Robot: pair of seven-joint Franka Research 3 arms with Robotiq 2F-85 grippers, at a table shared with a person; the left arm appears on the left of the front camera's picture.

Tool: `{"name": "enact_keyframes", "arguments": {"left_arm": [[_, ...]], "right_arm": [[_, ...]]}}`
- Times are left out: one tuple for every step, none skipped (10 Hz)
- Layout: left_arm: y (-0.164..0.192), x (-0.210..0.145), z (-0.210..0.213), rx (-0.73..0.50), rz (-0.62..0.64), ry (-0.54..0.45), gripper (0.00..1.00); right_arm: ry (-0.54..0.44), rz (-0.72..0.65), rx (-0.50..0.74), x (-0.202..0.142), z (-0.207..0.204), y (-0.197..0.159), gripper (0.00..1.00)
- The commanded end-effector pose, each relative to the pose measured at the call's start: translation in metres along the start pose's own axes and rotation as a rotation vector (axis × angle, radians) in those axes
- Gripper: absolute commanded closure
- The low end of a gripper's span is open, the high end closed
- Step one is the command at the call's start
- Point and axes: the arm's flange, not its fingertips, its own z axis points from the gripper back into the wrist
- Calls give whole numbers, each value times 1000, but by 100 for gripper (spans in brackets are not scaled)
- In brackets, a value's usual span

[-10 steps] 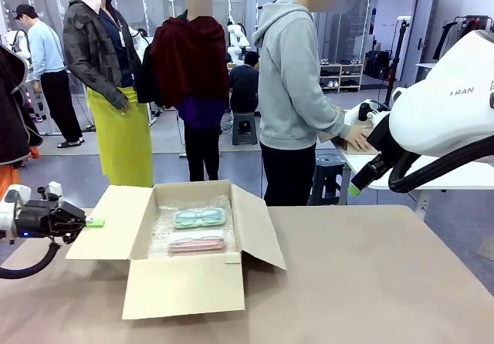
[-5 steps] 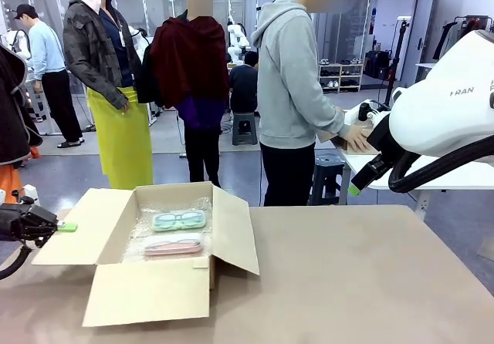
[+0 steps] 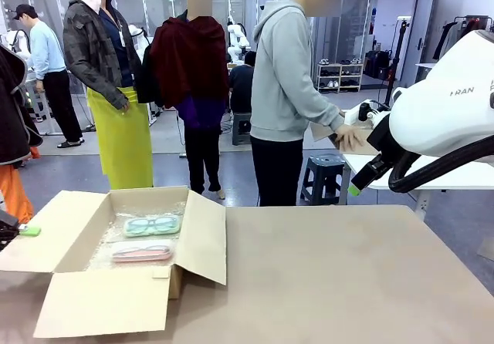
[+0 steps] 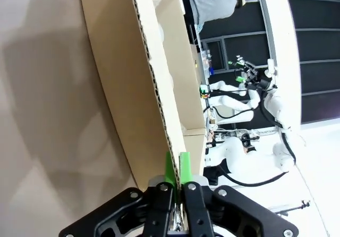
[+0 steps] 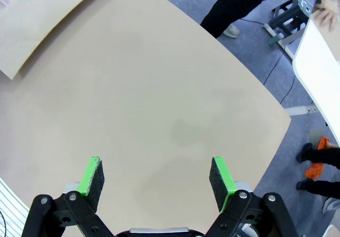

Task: Pack the glasses set securely to prepare it for shipping.
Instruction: Position the Package Box on the left side of the table.

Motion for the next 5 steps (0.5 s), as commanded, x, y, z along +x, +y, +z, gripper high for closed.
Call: {"name": "enact_keyframes", "arguments": {"left_arm": [[-3, -4, 26, 2, -39, 9, 97], [-3, -5, 38, 28, -44, -14, 97], [-5, -5, 46, 22, -49, -39, 97], [-8, -5, 49, 19, -57, -41, 97], [-9, -5, 47, 19, -52, -42, 97]], "right_arm": [[6, -11, -5, 3, 0, 2, 0], [6, -11, -5, 3, 0, 2, 0], [6, -11, -5, 3, 0, 2, 0], [6, -11, -5, 3, 0, 2, 0], [6, -11, -5, 3, 0, 2, 0]]}}
